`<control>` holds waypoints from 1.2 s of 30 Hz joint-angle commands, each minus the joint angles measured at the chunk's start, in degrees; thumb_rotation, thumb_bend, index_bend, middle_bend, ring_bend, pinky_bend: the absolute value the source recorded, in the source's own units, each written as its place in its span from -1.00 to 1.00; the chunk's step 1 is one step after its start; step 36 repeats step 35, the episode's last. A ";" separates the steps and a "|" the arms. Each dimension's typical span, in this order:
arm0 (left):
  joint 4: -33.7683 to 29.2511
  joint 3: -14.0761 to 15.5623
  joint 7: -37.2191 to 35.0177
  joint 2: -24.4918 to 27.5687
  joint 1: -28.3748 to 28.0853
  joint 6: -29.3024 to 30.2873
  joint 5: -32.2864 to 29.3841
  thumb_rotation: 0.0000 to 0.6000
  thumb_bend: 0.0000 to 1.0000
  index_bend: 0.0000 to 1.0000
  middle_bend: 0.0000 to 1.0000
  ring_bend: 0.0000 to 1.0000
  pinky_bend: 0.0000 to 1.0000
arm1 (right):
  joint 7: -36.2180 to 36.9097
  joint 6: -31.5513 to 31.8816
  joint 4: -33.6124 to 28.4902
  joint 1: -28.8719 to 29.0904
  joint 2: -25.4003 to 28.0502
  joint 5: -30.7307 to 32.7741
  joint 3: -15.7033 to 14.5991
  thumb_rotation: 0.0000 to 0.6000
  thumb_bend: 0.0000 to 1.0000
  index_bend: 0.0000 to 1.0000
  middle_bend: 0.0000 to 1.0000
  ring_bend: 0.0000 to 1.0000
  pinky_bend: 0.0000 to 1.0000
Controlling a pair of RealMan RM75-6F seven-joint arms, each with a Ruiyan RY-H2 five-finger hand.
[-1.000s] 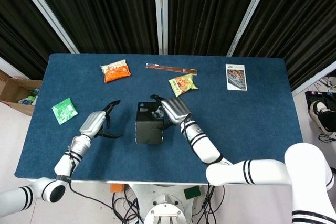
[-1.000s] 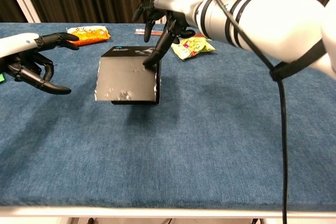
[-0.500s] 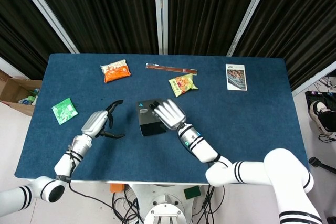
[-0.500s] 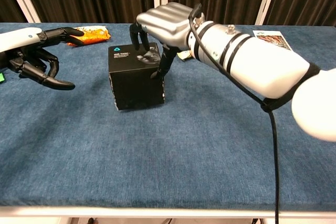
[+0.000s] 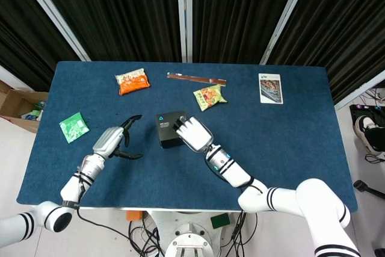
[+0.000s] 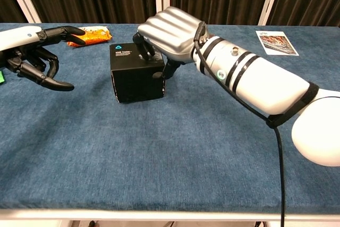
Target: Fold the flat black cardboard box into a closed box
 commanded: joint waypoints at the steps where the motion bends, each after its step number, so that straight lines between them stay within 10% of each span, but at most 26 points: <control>1: -0.01 -0.05 1.93 0.42 0.18 0.97 0.15 0.77 -1.00 -0.92 -0.84 0.26 0.80 | 0.93 2.31 -2.21 -1.38 1.52 -1.41 1.31 1.00 -0.38 0.10 -0.05 0.57 1.00; 9: -0.92 0.18 17.58 5.30 2.88 6.28 -2.28 0.76 -1.00 -0.74 -0.79 -0.15 0.37 | 2.63 11.49 -16.31 -9.77 13.93 -2.95 2.84 1.00 -0.52 -0.24 -0.18 0.29 0.91; 15: -2.45 1.95 29.88 10.78 8.34 14.62 -3.29 0.71 -1.00 -0.52 -0.45 -0.36 -0.02 | 6.03 14.14 -32.07 -20.65 32.11 1.38 -0.97 1.00 -0.55 -0.60 -0.40 -0.28 -0.24; 19: -4.76 3.20 33.42 14.28 12.60 19.90 -3.69 0.64 -1.00 -0.49 -0.46 -0.43 -0.14 | 10.82 16.22 -36.79 -27.37 41.61 1.83 -4.42 1.00 -0.53 -0.87 -0.60 -0.60 -0.57; 25: -7.89 5.36 34.16 16.88 19.47 28.70 -1.82 0.34 -1.00 -0.47 -0.48 -0.48 -0.26 | 23.29 18.87 -35.92 -36.29 49.43 -0.02 -8.34 1.00 -0.51 -1.00 -0.87 -0.86 -0.84; 36: -12.97 7.49 39.26 16.00 24.85 34.15 1.13 0.21 -1.00 -0.46 -0.48 -0.48 -0.27 | 33.95 23.11 -26.97 -45.79 47.61 -3.30 -9.22 1.00 -0.50 -1.00 -0.87 -0.87 -0.86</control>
